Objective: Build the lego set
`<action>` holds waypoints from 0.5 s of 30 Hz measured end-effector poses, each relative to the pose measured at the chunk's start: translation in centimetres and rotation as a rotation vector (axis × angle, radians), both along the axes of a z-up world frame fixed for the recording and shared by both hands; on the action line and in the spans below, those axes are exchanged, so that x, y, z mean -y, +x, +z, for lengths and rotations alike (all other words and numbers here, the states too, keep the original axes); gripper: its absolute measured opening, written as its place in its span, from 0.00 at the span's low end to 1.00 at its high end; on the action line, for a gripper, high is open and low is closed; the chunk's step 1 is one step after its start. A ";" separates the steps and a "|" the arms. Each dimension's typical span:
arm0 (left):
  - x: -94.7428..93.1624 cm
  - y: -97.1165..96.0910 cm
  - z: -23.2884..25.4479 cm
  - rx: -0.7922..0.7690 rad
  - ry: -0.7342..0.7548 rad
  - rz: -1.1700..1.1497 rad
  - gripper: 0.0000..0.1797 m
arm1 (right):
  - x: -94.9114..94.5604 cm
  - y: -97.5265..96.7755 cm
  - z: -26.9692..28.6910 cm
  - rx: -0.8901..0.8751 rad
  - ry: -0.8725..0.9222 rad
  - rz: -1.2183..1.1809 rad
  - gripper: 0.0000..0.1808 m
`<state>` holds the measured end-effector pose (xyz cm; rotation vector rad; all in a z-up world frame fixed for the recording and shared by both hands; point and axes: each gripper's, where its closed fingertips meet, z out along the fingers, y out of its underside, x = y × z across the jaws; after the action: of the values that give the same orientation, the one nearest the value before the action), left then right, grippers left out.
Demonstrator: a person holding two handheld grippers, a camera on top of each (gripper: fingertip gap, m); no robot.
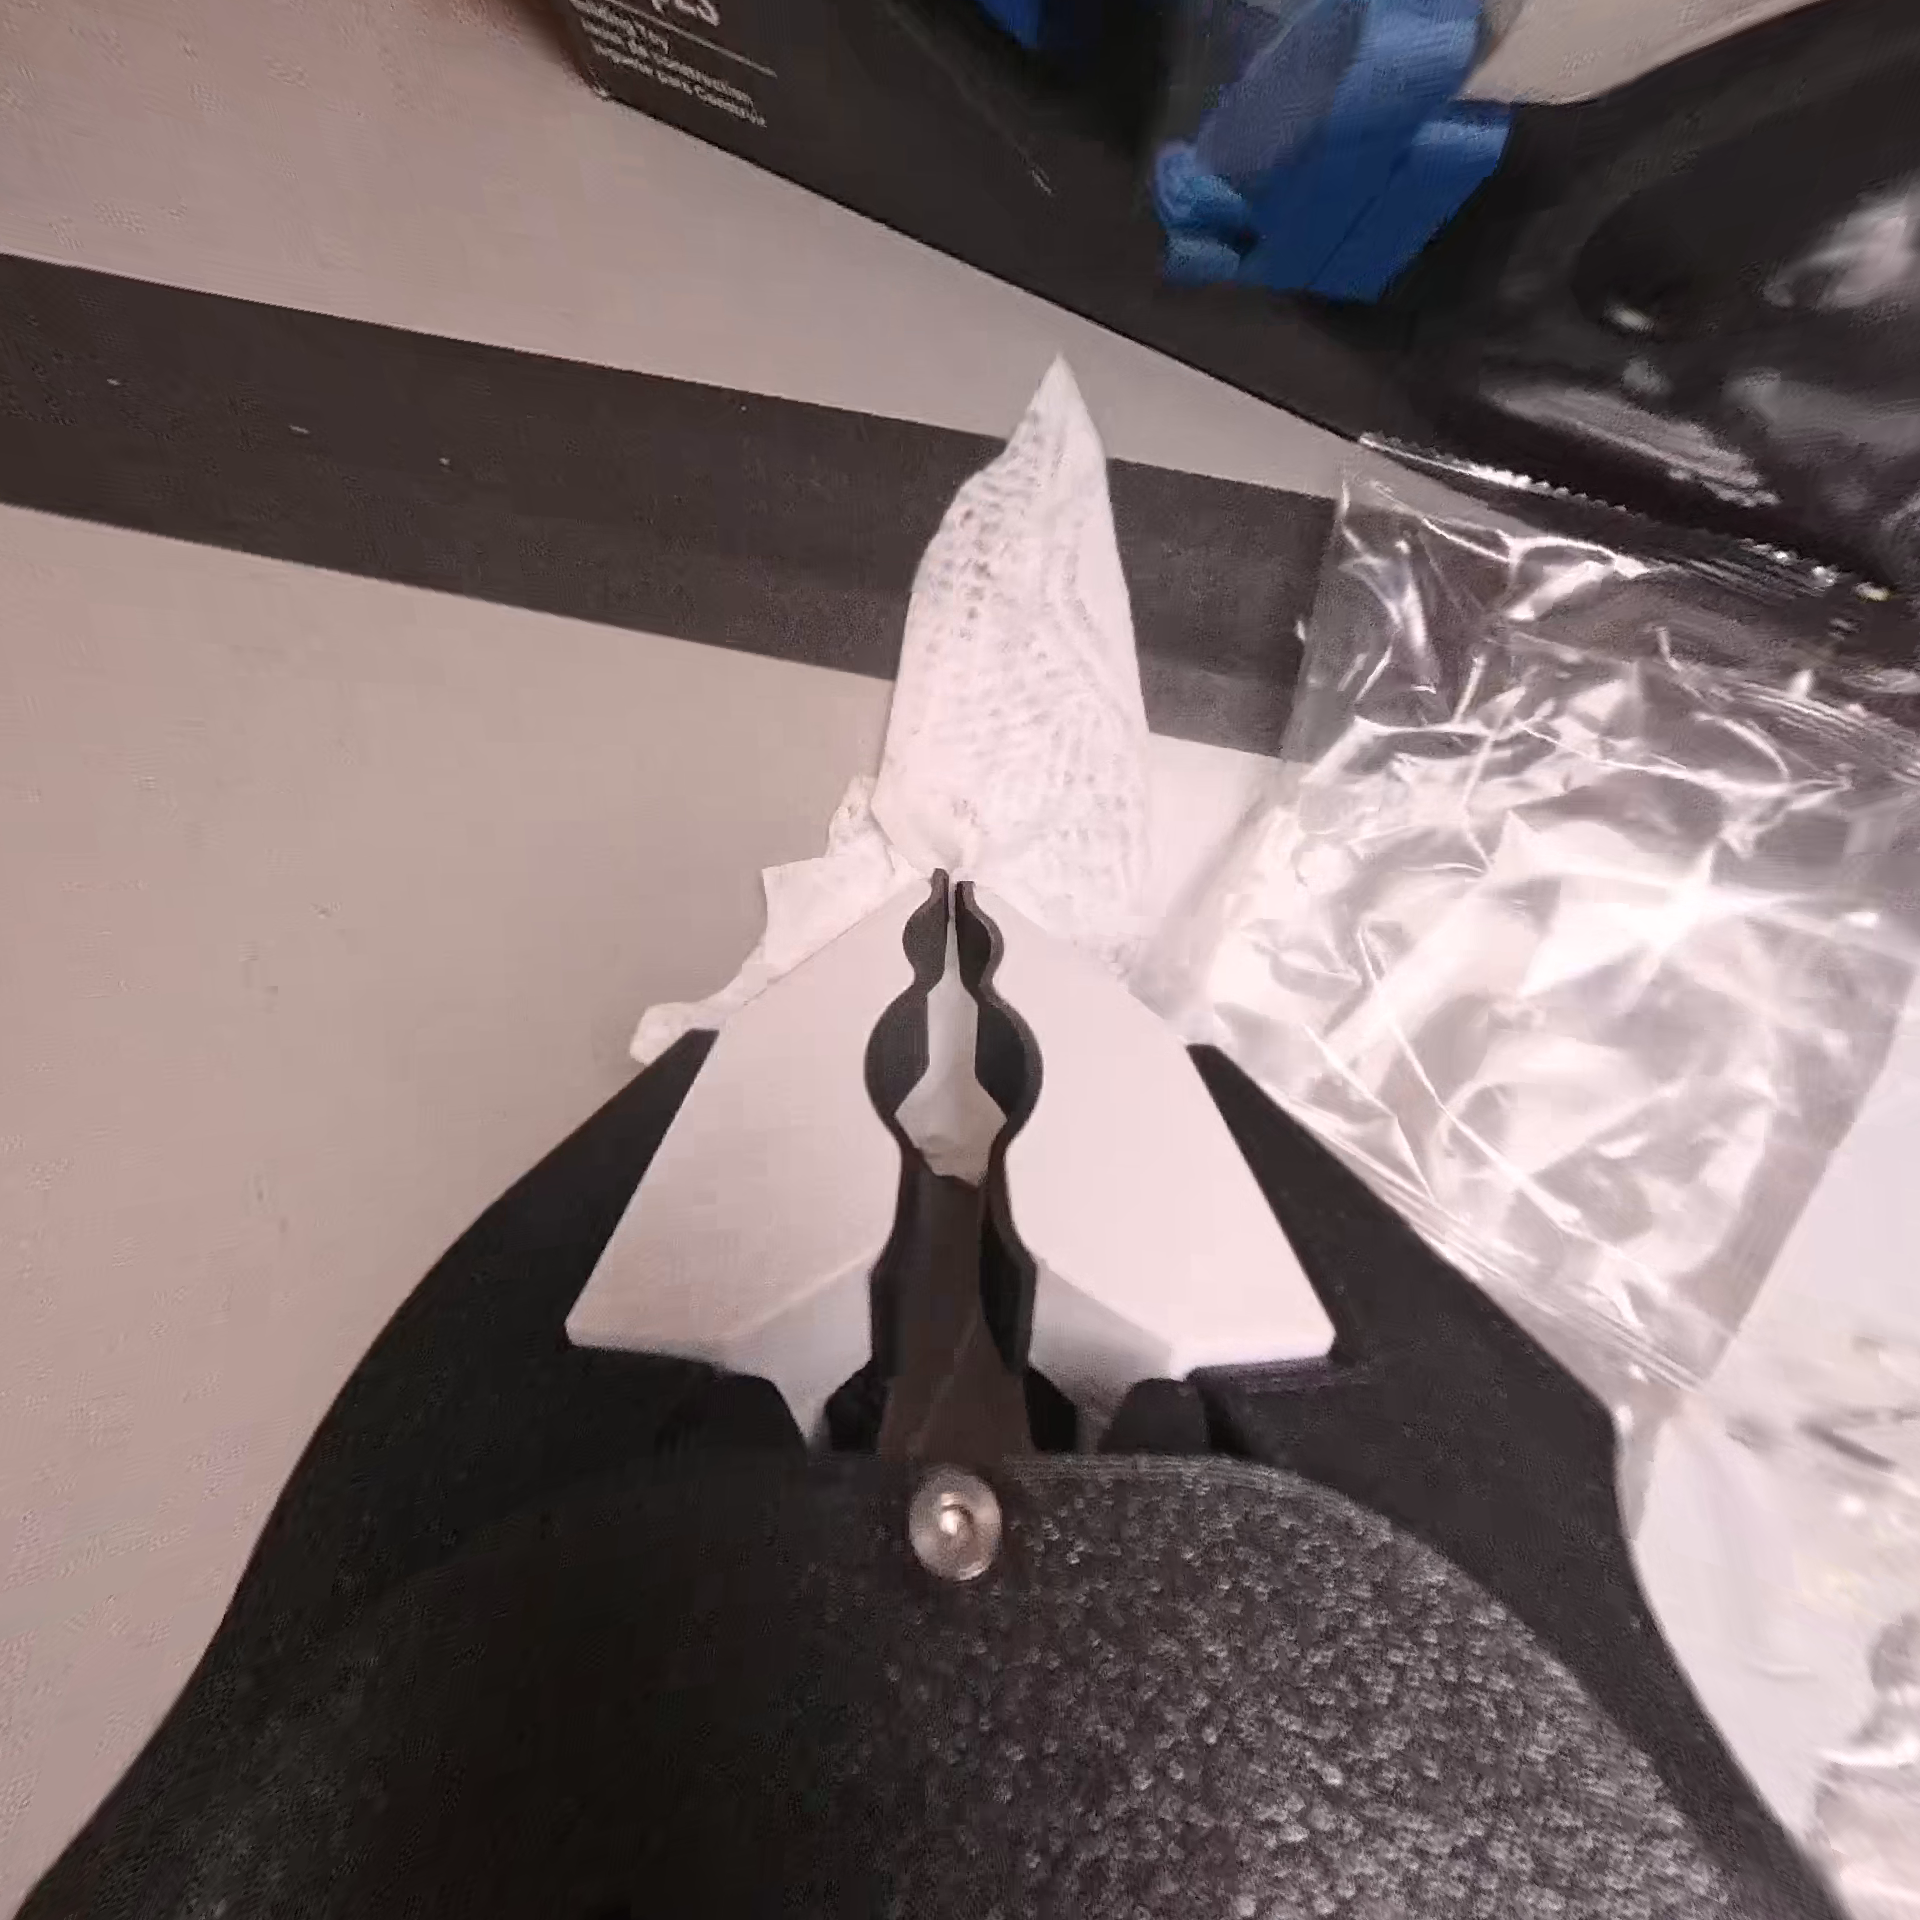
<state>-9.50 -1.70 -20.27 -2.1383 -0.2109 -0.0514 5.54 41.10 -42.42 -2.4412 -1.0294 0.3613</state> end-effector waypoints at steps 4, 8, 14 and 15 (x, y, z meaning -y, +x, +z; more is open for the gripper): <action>-0.4 0.5 0.5 -0.007 0.012 -0.019 0.29 | 4.0 -6.1 0.0 -0.058 -0.018 0.127 0.00; -0.2 0.1 0.9 -0.015 0.019 -0.009 0.29 | 10.4 -10.5 0.1 -0.081 -0.039 0.317 0.00; 0.8 -0.6 0.2 0.007 0.019 0.022 0.29 | 11.9 -9.6 0.4 -0.108 -0.056 0.363 0.02; 0.8 -0.6 0.1 0.010 0.020 0.023 0.29 | 11.5 -9.3 0.7 -0.120 -0.056 0.355 0.02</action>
<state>-10.08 -2.50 -20.15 -2.1156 -0.2393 -0.0507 -3.78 29.56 -41.74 -2.2466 -1.4159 0.6517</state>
